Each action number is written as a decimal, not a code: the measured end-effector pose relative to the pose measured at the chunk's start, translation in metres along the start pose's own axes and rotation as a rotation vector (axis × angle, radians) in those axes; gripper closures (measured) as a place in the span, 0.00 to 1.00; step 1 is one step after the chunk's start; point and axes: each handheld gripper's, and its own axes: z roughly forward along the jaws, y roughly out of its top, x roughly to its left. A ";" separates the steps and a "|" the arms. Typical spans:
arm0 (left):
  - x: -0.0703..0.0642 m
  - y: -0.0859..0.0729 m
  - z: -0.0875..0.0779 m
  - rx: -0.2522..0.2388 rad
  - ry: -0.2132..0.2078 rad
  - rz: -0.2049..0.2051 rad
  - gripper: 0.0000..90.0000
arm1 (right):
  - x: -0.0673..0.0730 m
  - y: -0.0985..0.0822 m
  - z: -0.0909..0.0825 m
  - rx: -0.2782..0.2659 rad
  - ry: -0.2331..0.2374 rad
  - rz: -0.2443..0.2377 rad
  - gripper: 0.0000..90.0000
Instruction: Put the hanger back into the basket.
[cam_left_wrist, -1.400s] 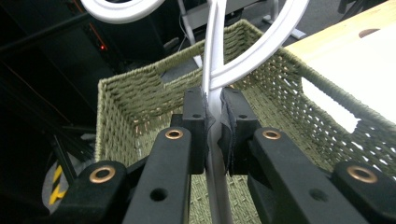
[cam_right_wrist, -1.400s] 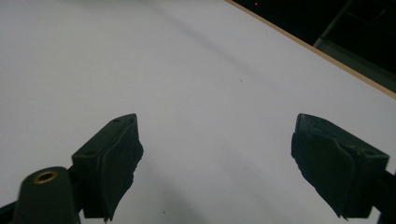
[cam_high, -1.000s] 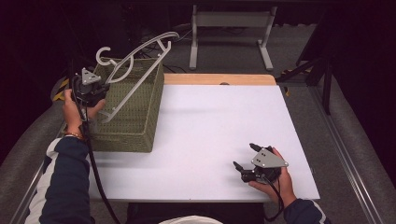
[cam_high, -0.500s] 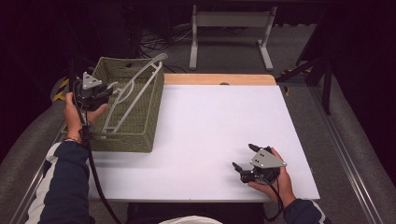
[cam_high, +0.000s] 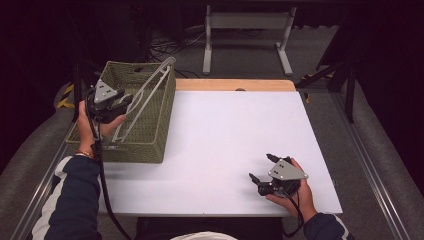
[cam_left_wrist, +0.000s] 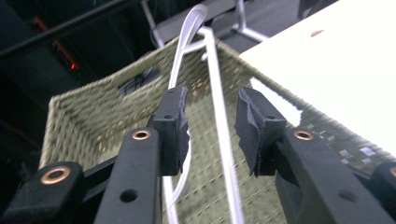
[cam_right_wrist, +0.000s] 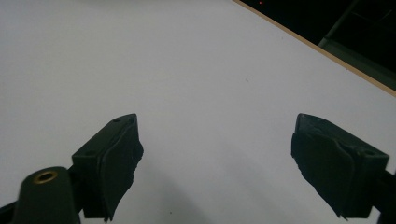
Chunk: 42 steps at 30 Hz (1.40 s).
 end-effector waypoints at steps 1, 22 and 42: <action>-0.003 0.001 -0.001 -0.010 -0.003 0.003 0.68 | 0.000 0.000 0.000 0.000 0.000 0.000 0.18; -0.050 0.006 -0.020 -0.154 -0.133 0.023 0.25 | -0.004 0.001 -0.003 -0.030 -0.013 0.028 0.18; -0.085 -0.006 -0.032 -0.219 -0.234 0.046 0.08 | -0.006 0.001 -0.004 -0.034 -0.019 0.040 0.18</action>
